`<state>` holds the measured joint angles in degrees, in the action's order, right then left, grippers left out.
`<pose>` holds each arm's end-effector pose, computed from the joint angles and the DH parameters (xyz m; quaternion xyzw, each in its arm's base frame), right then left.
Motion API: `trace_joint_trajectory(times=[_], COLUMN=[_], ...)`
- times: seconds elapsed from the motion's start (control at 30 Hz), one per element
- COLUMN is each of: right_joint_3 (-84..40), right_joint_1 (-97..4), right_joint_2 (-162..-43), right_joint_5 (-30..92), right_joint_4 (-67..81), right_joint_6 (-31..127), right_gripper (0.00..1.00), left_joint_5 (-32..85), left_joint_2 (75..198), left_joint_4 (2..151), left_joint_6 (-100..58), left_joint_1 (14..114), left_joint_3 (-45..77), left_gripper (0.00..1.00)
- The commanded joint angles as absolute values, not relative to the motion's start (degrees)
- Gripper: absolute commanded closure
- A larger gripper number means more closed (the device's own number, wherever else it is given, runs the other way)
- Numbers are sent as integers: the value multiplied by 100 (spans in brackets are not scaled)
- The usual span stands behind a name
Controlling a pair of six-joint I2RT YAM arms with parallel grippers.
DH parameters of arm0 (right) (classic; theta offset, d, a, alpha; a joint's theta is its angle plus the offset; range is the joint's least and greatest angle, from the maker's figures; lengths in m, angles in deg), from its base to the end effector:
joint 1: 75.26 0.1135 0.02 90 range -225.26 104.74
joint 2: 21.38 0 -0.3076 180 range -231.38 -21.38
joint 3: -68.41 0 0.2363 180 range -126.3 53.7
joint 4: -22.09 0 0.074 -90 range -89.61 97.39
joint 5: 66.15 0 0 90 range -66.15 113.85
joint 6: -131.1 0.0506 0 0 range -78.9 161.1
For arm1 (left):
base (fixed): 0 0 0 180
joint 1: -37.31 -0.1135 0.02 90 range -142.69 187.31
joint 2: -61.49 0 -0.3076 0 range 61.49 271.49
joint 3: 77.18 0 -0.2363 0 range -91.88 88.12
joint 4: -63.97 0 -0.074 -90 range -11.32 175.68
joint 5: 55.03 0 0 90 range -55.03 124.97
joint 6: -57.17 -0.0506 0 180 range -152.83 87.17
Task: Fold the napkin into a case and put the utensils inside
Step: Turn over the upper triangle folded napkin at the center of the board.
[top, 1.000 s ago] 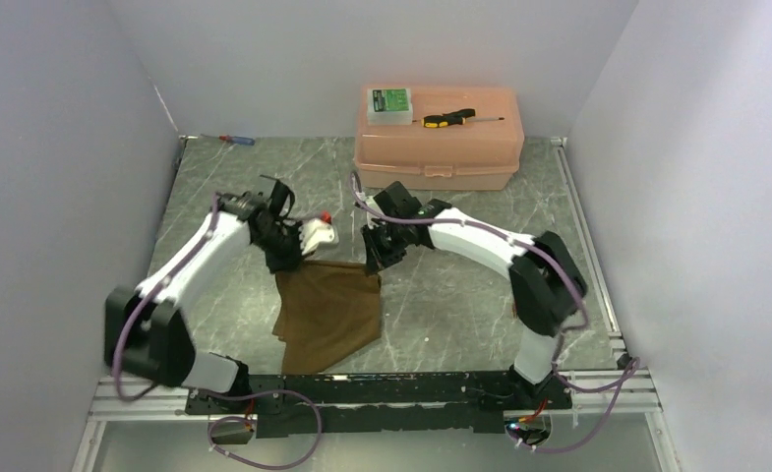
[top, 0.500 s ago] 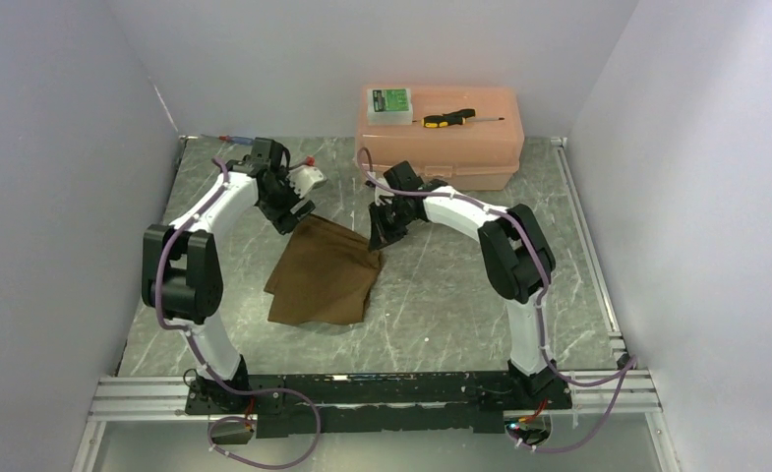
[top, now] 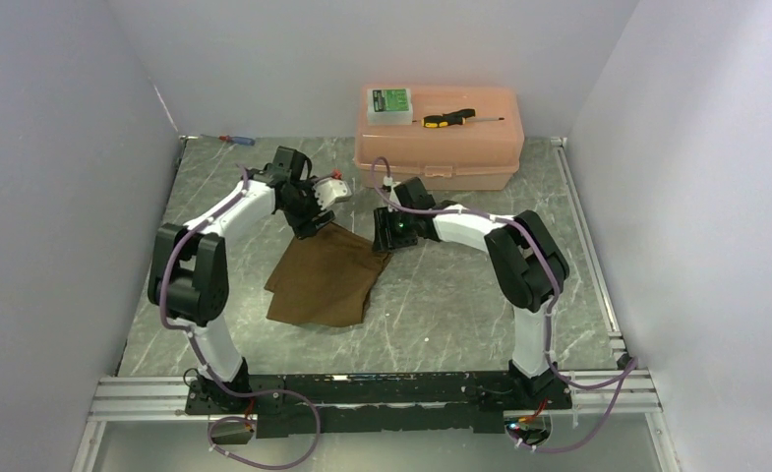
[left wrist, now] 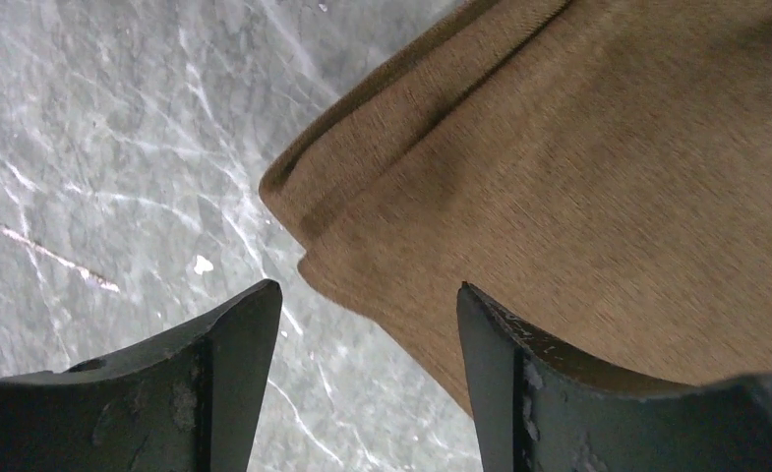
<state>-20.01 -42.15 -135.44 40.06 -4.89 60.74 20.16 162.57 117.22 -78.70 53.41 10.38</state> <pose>0.3549 0.2483 0.1947 -0.1549 0.9260 0.2606 0.2249 0.3525 -0.1152 0.2714 0.5221 0.8086 -0.0590 0.2649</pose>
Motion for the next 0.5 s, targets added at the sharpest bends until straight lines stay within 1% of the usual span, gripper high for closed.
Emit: trace_joint_trajectory(times=[0.0, 0.17, 0.23, 0.27, 0.3, 0.33, 0.4, 0.43, 0.47], right_joint_3=[-1644, -1197, -980, -879, -736, -675, -686, -710, -739], right_joint_1=[-4332, -4455, -4453, -4456, -4457, -4451, -4411, -4376, -4335], right_joint_2=[-13080, -12734, -12569, -12471, -12353, -12290, -12270, -12290, -12322], right_joint_5=[3538, 3509, 3486, 3498, 3506, 3533, 3562, 3563, 3555], right_joint_4=[136, 446, 623, 706, 851, 975, 972, 953, 938], right_joint_6=[6260, 6378, 6408, 6412, 6414, 6423, 6435, 6430, 6424], right_gripper=[43, 40, 40, 40, 42, 43, 45, 46, 47], left_joint_5=[2216, 2408, 2380, 2376, 2389, 2403, 2420, 2420, 2407], left_joint_2=[16600, 16951, 17043, 17078, 17127, 17172, 17261, 17307, 17352], left_joint_4=[11011, 10711, 10674, 10617, 10559, 10505, 10442, 10439, 10453], left_joint_6=[-8080, -8002, -7965, -7943, -7902, -7853, -7717, -7640, -7587], left_joint_1=[5373, 5380, 5396, 5408, 5422, 5440, 5467, 5476, 5486], left_joint_3=[1125, 971, 915, 897, 880, 846, 734, 666, 610], left_gripper=[30, 37, 43, 49, 59, 72, 91, 95, 97])
